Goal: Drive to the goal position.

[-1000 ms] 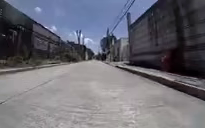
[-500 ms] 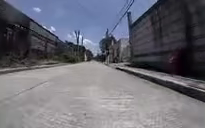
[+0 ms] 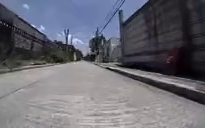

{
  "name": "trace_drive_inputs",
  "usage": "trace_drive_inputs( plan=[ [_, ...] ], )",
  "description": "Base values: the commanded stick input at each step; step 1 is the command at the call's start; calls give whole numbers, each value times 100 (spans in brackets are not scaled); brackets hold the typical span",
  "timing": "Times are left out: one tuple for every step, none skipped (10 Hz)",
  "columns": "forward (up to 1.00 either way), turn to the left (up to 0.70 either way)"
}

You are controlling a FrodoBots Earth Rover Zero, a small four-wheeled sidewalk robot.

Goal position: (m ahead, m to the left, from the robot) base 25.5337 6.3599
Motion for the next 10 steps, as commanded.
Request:
trace_drive_inputs(
  plan=[
    [100,14],
    [100,14],
    [100,14],
    [100,14],
    [100,14],
    [100,14],
    [100,14],
    [100,14],
    [100,14],
    [100,13]
  ],
)
